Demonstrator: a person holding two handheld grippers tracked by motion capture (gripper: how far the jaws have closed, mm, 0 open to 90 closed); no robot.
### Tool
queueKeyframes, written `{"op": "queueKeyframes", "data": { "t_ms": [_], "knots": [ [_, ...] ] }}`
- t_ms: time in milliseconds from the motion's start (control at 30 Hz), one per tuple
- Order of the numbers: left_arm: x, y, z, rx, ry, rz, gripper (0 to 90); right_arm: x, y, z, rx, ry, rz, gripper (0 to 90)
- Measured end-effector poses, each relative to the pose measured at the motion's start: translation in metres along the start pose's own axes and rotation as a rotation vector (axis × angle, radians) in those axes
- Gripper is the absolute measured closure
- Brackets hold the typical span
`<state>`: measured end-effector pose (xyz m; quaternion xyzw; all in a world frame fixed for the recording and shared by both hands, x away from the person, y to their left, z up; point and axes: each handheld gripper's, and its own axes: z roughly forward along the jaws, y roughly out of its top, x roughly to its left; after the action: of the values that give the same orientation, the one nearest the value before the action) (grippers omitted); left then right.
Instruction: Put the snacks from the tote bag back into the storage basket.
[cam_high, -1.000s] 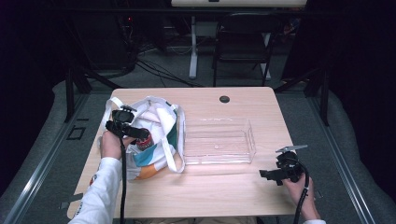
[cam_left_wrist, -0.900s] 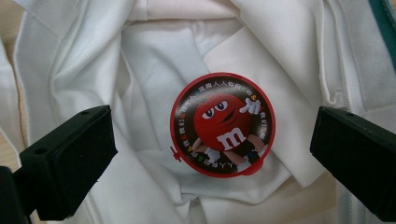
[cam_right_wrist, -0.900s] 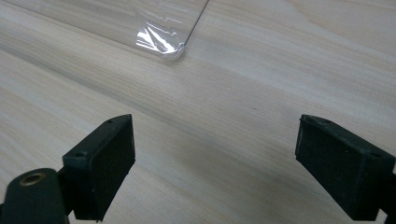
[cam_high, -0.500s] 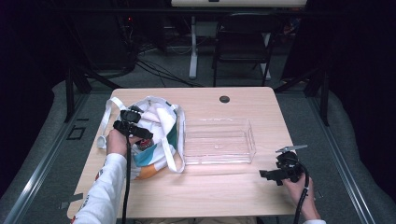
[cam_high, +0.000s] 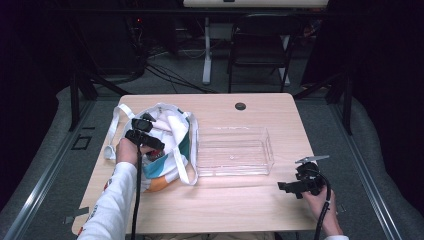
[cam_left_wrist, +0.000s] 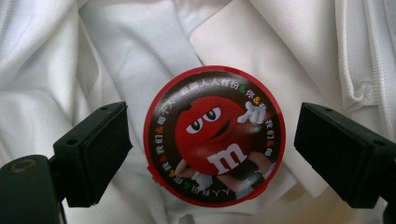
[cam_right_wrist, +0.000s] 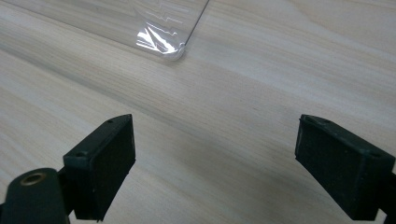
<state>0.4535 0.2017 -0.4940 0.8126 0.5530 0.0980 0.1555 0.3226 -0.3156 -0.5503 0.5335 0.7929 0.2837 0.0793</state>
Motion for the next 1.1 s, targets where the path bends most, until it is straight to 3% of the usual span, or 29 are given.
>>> {"op": "queueKeyframes", "data": {
  "t_ms": [200,300,433,700,1100],
  "knots": [
    [-0.0023,0.0035,0.0048,0.021,0.004,0.014,15.8,-0.0006,0.0,0.001,-0.001,0.001,0.005,11.8],
    [-0.0023,0.0035,0.0067,0.032,0.015,0.004,24.5,-0.0005,-0.0001,0.001,0.0,0.004,0.006,11.9],
    [-0.0007,0.0019,0.0084,0.028,-0.001,-0.013,25.1,-0.0001,-0.0002,0.0015,0.0,0.0,0.006,11.9],
    [0.0004,0.0021,0.0072,0.036,-0.006,0.002,25.8,0.0003,0.0,0.001,-0.003,0.004,0.005,12.1],
    [0.0038,-0.0001,0.0008,0.01,-0.016,0.001,25.8,-0.0001,0.0,0.0001,-0.006,0.008,0.004,12.1]
  ]
}}
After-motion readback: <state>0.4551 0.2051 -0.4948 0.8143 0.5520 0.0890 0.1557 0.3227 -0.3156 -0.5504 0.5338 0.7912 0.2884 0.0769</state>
